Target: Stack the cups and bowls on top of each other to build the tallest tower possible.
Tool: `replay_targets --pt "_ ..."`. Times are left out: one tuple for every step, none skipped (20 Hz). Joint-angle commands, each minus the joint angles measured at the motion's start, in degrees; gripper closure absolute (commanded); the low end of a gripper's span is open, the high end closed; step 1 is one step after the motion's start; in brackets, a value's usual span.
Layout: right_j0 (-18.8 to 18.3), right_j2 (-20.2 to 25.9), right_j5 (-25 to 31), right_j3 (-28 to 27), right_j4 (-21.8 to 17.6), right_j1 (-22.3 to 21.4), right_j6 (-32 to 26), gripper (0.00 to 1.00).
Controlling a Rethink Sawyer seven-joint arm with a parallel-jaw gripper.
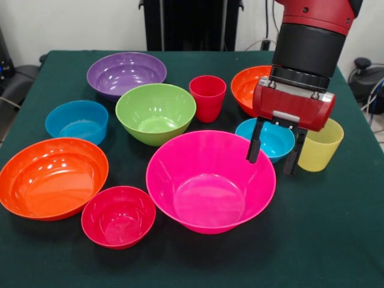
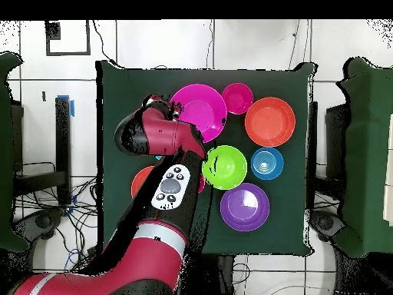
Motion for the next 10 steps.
replay_targets --pt "0.27 4.55 4.7 1.35 -4.68 2.76 0.52 0.0" --pt "0.27 4.55 4.81 1.22 -4.67 2.91 0.47 0.0" --pt "0.26 4.55 4.93 1.1 -4.66 3.05 0.42 0.0" --pt "0.3 4.48 5.02 0.98 -4.67 3.22 0.38 0.0" --pt "0.38 4.35 5.11 0.64 -4.62 3.48 0.37 0.0" --pt "0.45 4.23 5.1 0.37 -4.59 3.78 0.38 0.0" --pt "0.53 4.1 5.1 0.11 -4.57 4.08 0.4 0.0" --pt "0.61 3.96 5.32 -0.11 -4.55 4.26 0.34 0.0" --pt "0.57 3.99 5.72 -0.6 -4.57 4.73 0.09 0.0" --pt "0.53 4.03 6.12 -1.09 -4.59 5.19 -0.16 0.0"
